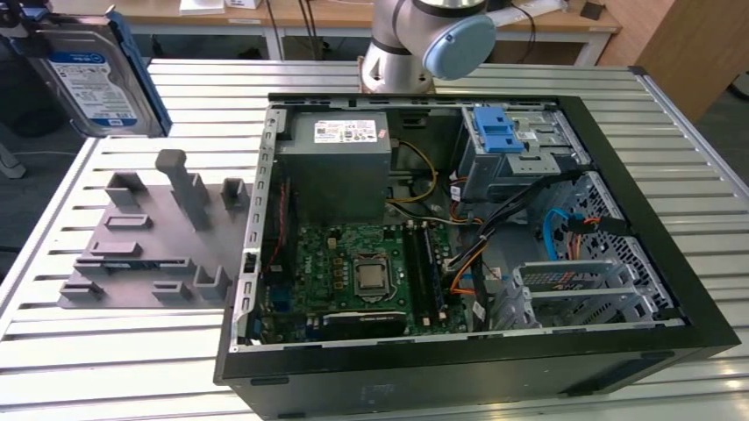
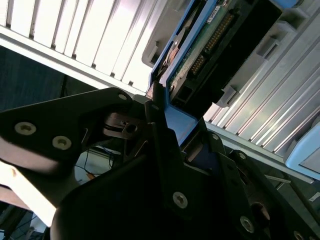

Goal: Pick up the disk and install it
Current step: 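Pick up the disk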

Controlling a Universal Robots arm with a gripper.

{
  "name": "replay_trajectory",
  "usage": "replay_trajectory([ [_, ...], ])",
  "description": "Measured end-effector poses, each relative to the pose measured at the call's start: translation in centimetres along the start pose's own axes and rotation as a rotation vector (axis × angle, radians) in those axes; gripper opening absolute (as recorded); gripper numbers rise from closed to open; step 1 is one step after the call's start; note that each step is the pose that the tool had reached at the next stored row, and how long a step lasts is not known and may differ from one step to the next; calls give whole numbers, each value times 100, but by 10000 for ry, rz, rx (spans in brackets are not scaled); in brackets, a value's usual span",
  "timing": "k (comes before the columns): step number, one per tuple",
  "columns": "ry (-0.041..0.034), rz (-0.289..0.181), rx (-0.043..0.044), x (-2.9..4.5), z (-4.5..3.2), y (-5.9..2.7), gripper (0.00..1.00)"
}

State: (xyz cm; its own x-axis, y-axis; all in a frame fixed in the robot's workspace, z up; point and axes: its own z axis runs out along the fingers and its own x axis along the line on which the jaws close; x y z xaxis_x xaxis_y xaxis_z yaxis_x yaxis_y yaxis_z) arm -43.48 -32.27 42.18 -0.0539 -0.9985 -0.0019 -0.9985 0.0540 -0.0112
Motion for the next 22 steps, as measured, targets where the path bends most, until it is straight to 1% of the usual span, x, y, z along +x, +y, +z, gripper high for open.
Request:
replay_trajectory([
  [22, 1, 0, -1, -20, -203, -1, 36],
])
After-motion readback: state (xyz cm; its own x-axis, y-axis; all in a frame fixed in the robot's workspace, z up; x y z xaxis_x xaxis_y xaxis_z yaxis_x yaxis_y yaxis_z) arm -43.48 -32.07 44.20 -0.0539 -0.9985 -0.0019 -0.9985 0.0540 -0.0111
